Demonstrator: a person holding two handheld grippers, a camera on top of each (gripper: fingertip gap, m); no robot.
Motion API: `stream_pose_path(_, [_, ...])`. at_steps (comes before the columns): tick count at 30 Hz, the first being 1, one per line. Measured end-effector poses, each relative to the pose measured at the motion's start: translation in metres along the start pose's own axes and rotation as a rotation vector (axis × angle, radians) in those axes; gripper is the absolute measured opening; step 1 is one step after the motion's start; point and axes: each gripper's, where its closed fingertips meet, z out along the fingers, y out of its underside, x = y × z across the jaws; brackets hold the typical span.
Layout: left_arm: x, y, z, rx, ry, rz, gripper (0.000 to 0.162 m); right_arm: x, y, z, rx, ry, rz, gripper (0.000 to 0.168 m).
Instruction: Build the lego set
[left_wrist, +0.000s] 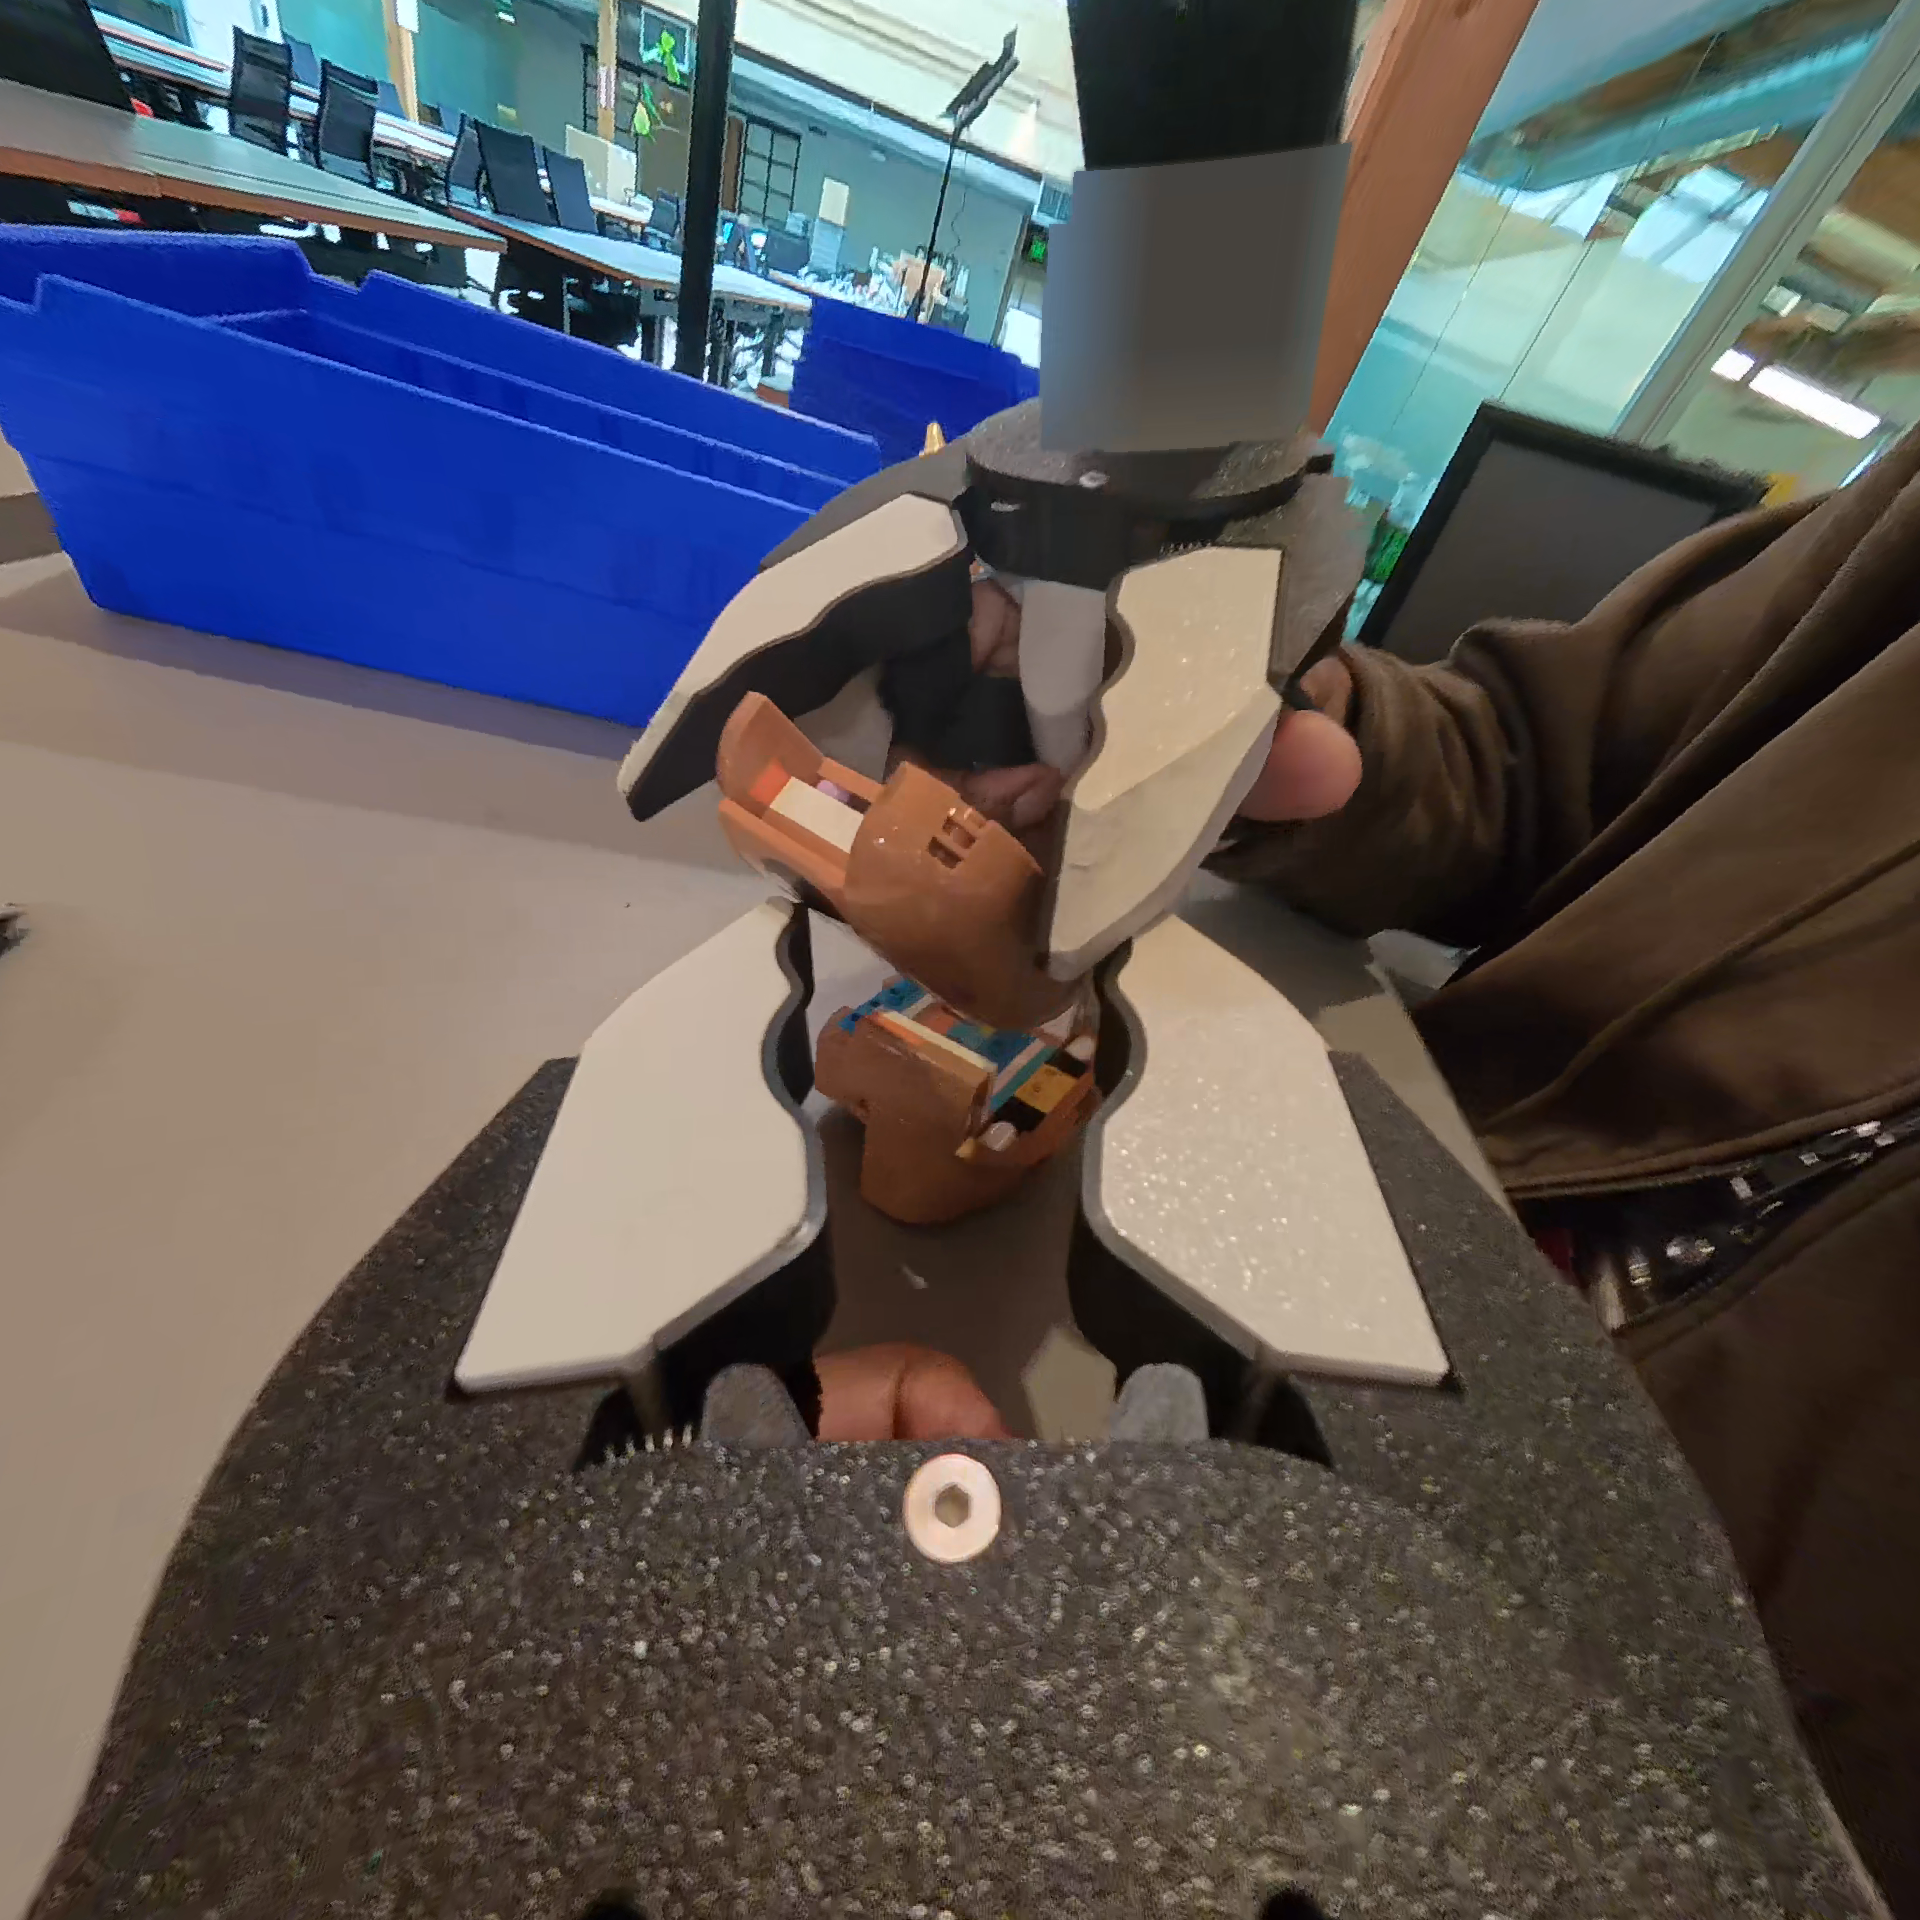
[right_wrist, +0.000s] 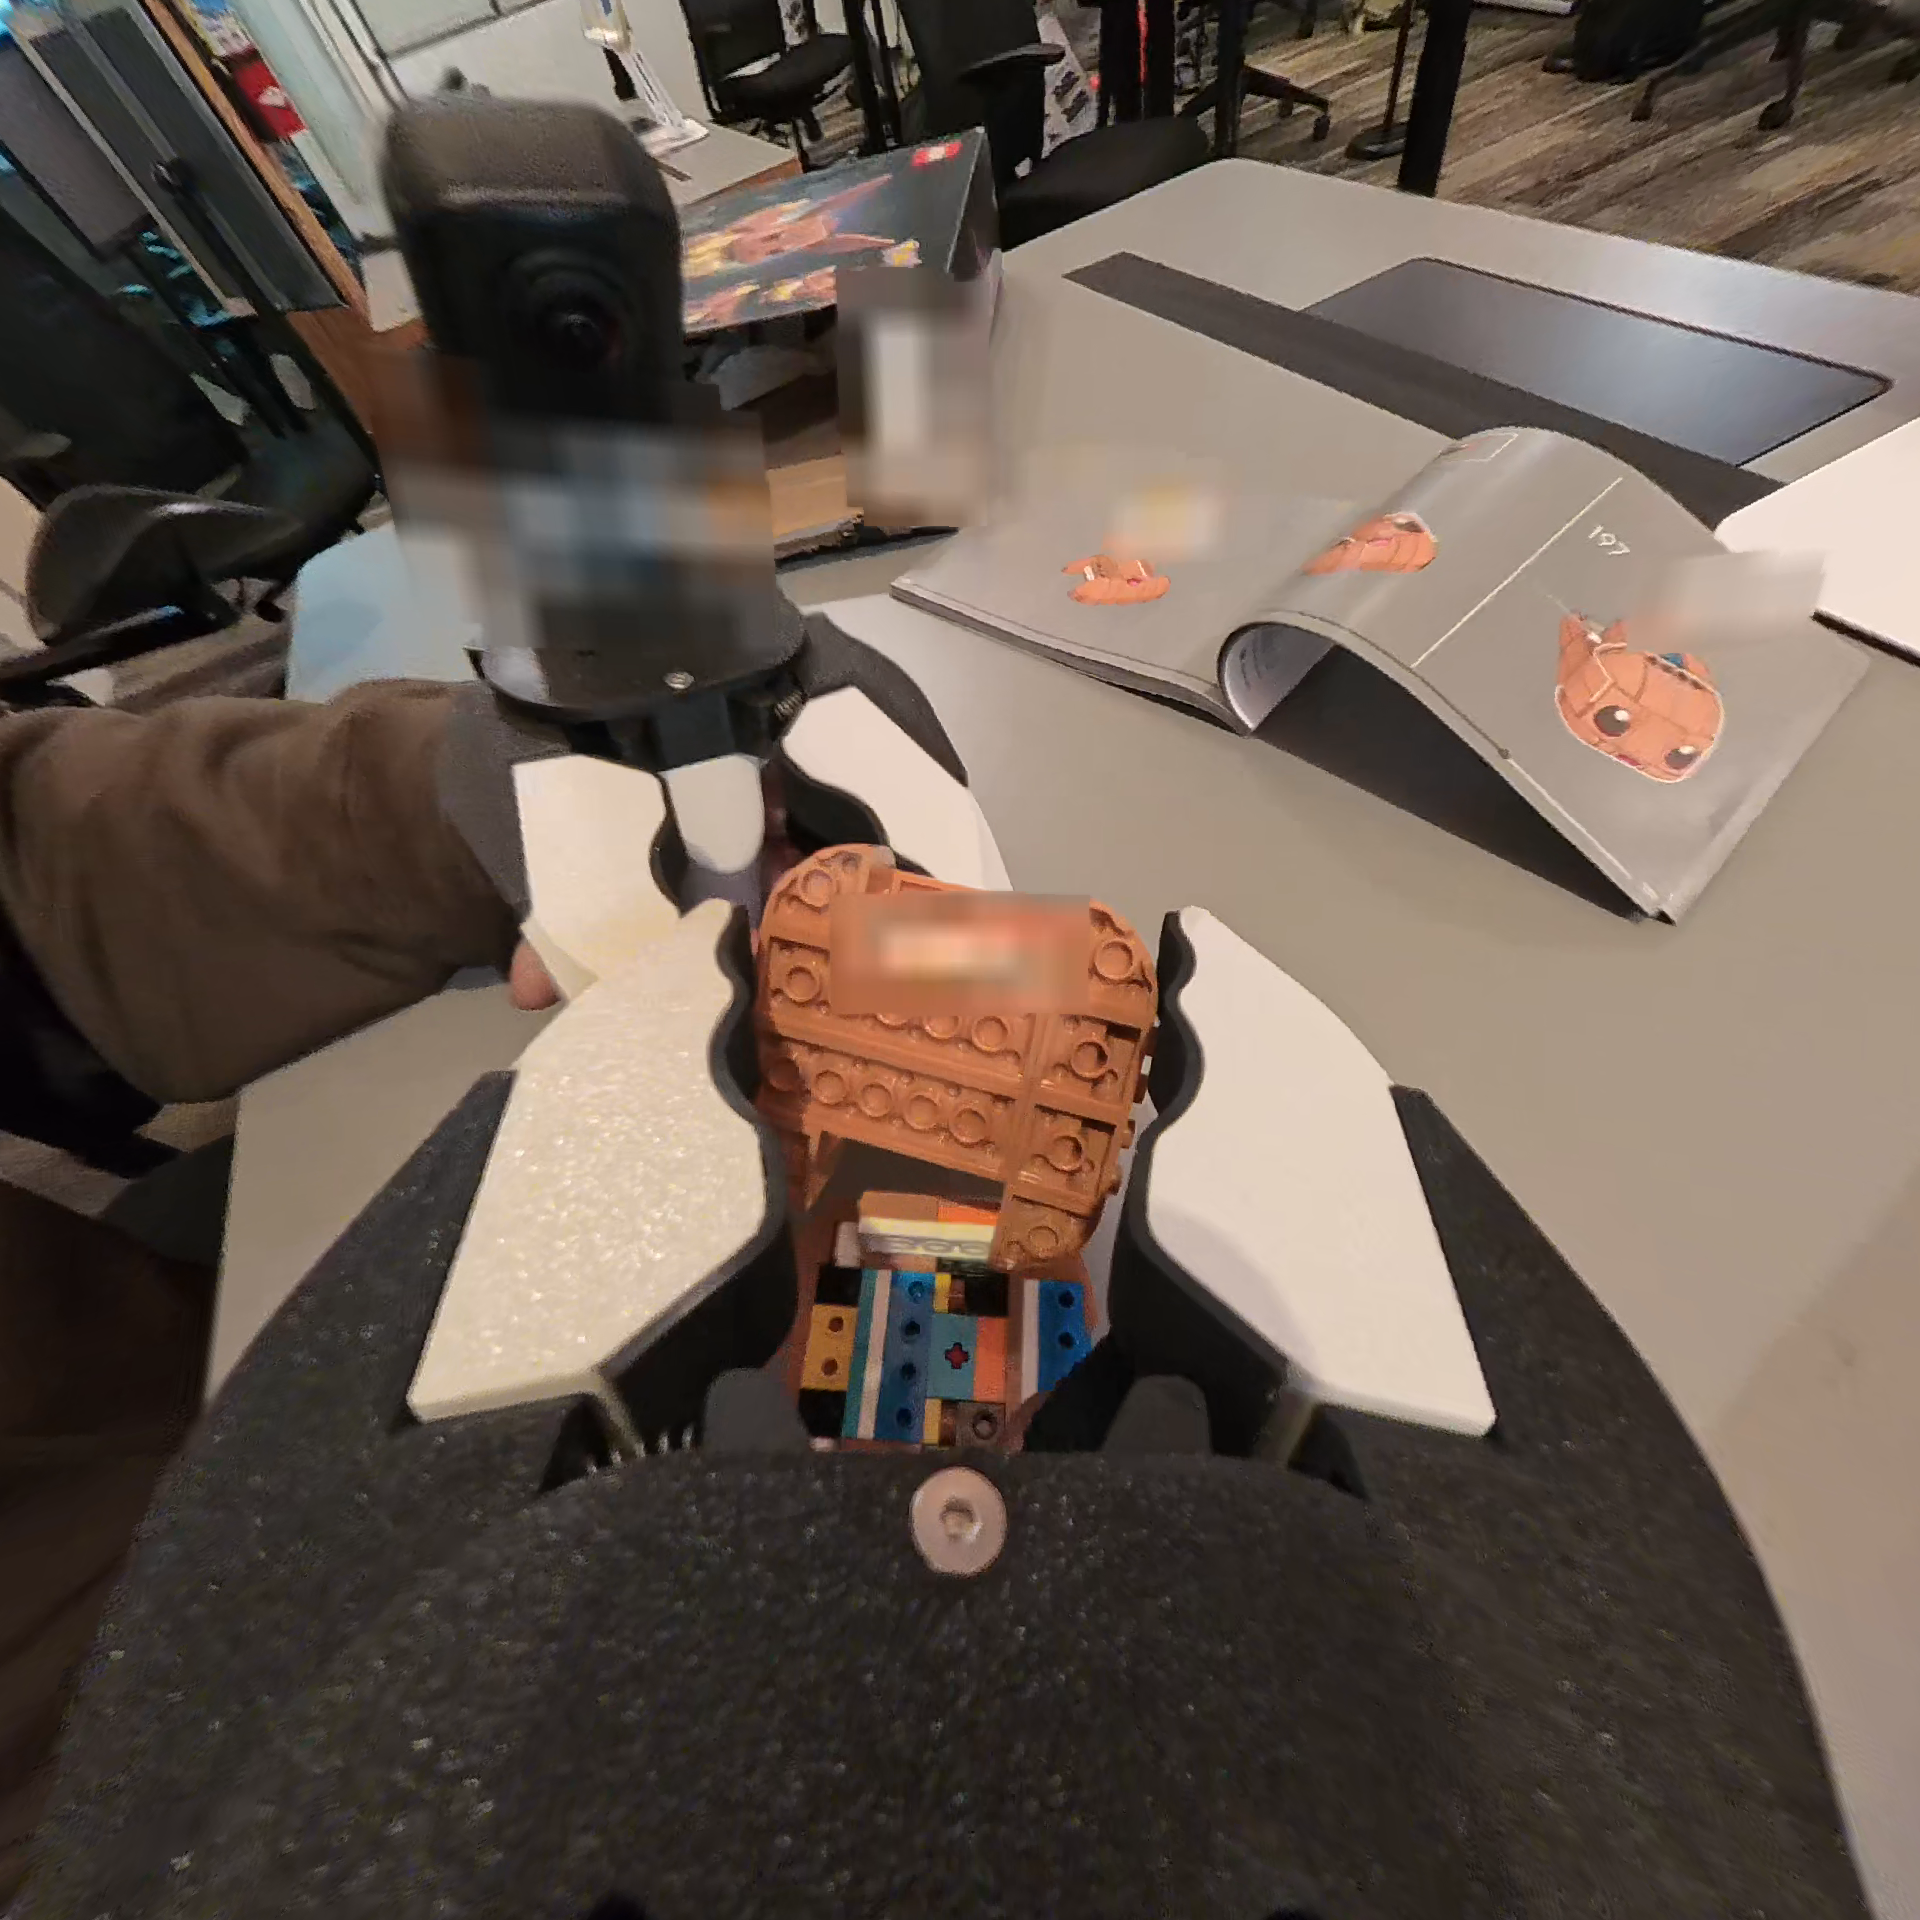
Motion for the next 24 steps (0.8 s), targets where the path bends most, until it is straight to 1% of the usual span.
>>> stream_pose_path(4, [0.005,-0.013,-0.009,0.107,0.097,-0.153,0.052,-0.005,-0.012,-0.003,0.023,-0.125,0.134,0.069])
stream_pose_path(9, [0.009,-0.028,-0.019,0.230,0.184,-0.258,0.050,-0.013,-0.027,-0.007,0.047,-0.292,0.277,0.067])
stream_pose_path(12, [0.009,-0.038,-0.026,0.323,0.241,-0.336,0.045,-0.017,-0.034,-0.008,0.081,-0.370,0.335,0.067])
stream_pose_path(14, [0.006,-0.043,-0.030,0.381,0.266,-0.378,0.041,-0.019,-0.040,-0.010,0.121,-0.418,0.368,0.064])
stream_pose_path(17, [0.002,-0.046,-0.032,0.413,0.278,-0.431,0.040,-0.015,-0.041,-0.011,0.133,-0.425,0.394,0.061])
stream_pose_path(19, [0.001,-0.046,-0.031,0.416,0.280,-0.456,0.040,-0.010,-0.038,-0.009,0.126,-0.398,0.393,0.053])
stream_pose_path(21, [0.000,-0.046,-0.031,0.417,0.276,-0.462,0.039,-0.005,-0.035,-0.009,0.122,-0.370,0.403,0.040])
stream_pose_path(24, [-0.007,-0.045,-0.032,0.413,0.226,-0.458,0.035,0.000,-0.031,-0.009,0.122,-0.354,0.426,0.038])
